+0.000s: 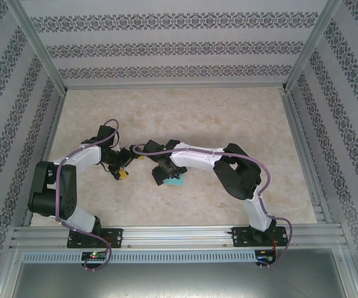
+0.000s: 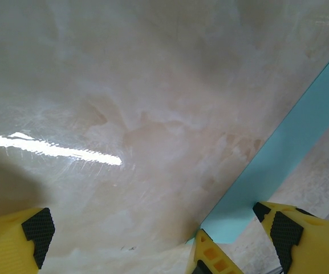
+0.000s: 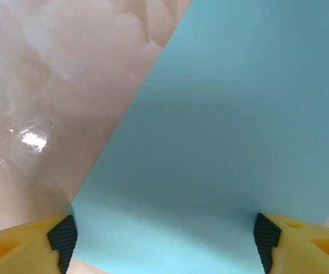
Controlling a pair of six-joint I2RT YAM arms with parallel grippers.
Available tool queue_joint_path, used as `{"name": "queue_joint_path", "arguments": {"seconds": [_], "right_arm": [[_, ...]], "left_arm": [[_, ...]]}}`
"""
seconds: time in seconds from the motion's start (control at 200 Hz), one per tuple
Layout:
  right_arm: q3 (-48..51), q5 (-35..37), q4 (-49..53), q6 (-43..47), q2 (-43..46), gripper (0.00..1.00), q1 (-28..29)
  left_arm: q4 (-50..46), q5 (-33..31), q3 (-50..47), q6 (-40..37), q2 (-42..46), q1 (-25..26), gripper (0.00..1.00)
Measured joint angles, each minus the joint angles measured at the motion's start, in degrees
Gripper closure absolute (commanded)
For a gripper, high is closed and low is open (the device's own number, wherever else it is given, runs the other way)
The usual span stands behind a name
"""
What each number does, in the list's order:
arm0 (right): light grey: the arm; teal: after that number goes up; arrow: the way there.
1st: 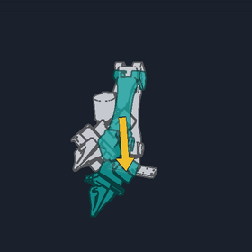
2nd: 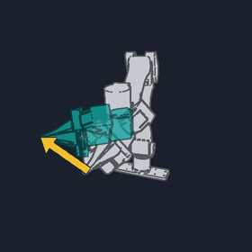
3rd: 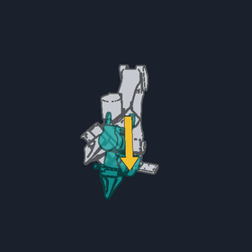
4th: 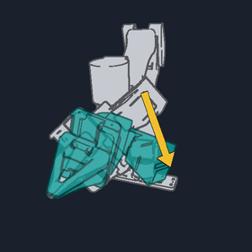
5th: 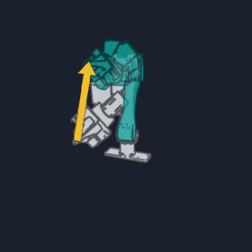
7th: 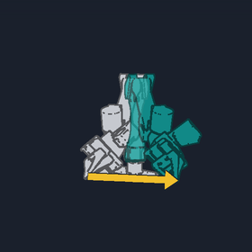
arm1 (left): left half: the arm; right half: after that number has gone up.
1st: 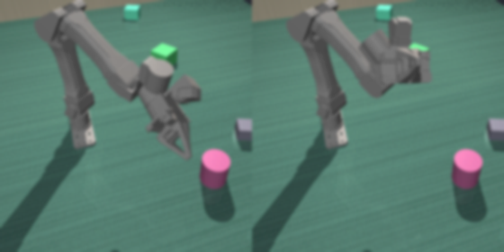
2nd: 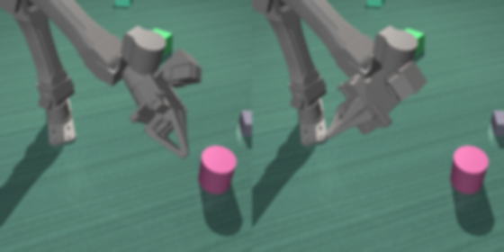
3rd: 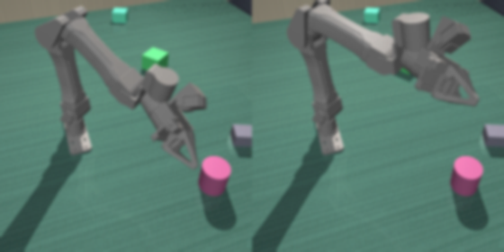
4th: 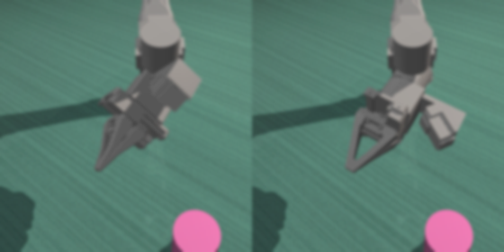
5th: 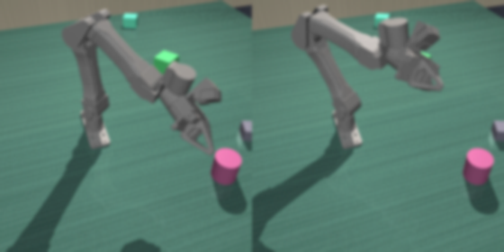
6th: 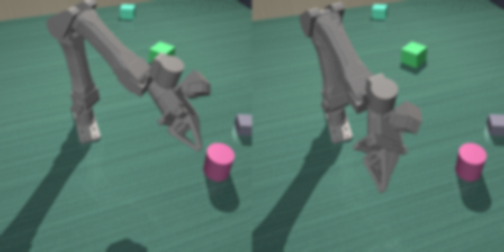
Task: Fold a paper plane with a square sheet of paper (pick it up from the middle)
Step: Fold the triangle a second time at the center of the table.
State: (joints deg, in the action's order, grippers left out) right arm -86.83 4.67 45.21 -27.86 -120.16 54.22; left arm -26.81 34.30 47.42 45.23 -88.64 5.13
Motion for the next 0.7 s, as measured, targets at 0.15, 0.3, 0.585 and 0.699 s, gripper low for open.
{"name": "queue_joint_path", "arguments": {"seconds": [0.15,0.3,0.585,0.699], "right_arm": [[2.99,-2.25,-3.37,0.24,1.64,0.27,-0.87],[7.23,-5.57,-7.41,0.94,4.33,0.34,-3.63],[8.66,-8.22,-8.76,1.25,5.16,0.39,-5.9],[8.72,-9.11,-9.01,1.64,5.27,0.23,-6.05]], "left_arm": [[0.0,0.24,0.0,0.0,0.0,0.0,0.0],[0.02,0.81,0.0,0.0,0.0,0.0,0.0],[0.04,2.05,0.0,-0.02,0.0,0.0,0.0],[0.07,2.43,-0.07,-0.02,0.0,0.0,0.0]]}}
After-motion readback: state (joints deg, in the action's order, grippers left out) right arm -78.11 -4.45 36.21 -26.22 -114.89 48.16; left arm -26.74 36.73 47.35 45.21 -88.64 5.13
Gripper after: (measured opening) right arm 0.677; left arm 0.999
